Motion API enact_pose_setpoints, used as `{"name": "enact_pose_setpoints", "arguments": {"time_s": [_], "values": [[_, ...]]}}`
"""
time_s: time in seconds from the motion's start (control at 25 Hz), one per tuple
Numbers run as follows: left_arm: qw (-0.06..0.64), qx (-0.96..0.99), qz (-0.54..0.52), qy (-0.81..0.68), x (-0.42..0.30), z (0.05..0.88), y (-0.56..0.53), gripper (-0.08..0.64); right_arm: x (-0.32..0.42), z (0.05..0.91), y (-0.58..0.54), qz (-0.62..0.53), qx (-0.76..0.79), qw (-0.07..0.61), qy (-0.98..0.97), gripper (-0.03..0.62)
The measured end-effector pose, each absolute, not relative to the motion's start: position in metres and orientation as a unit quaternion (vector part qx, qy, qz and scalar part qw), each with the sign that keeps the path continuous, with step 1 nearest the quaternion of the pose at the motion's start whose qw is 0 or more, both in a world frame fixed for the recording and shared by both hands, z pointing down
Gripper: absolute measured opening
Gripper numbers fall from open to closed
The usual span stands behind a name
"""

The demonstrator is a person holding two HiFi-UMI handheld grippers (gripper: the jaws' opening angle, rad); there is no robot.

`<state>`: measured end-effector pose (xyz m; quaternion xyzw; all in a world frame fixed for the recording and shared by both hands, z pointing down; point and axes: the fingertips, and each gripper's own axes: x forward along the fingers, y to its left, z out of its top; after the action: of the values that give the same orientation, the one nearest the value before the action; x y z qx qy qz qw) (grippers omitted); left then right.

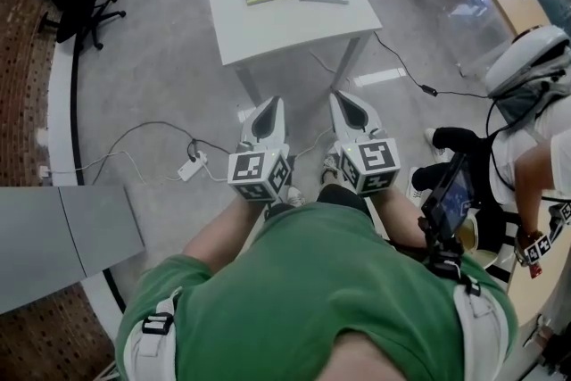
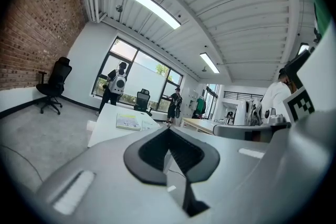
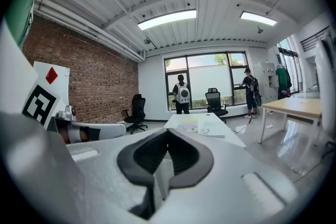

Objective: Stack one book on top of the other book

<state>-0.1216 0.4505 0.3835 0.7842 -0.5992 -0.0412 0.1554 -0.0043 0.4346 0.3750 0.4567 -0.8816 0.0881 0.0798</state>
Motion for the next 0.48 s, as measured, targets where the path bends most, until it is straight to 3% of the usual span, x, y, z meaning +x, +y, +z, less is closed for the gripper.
{"name": "enact_pose_setpoints", "arguments": {"time_s": [0.48], "values": [[0.163, 0.762, -0.023, -0.626, -0.102, 0.391, 0.364, 0.006, 0.022, 0.38, 0.337, 0.098, 0.44, 0.066, -0.89, 0.003]]}}
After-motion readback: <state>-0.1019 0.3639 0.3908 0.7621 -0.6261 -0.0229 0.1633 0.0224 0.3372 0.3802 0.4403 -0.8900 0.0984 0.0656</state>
